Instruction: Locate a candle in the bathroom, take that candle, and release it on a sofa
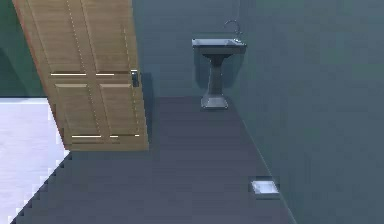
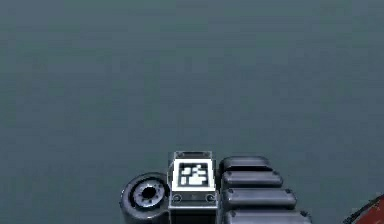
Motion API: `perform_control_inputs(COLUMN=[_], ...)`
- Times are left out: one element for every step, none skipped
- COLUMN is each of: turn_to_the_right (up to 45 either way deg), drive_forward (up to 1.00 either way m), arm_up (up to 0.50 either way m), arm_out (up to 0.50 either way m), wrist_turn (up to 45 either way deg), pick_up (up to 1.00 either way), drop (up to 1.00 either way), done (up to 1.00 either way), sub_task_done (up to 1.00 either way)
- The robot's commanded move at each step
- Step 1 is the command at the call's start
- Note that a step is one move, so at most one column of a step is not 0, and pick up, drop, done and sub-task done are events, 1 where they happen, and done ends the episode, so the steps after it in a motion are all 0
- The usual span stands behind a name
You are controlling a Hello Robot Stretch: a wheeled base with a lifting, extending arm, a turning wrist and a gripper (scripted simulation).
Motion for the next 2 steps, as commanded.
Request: perform_control_inputs(turn_to_the_right=[0.0,-45.0], drive_forward=[0.45,0.0], arm_up=[0.0,0.0], arm_out=[0.0,0.0], wrist_turn=[0.0,0.0], pick_up=[0.0,0.0], drop=[0.0,0.0], done=[0.0,0.0], sub_task_done=[0.0,0.0])
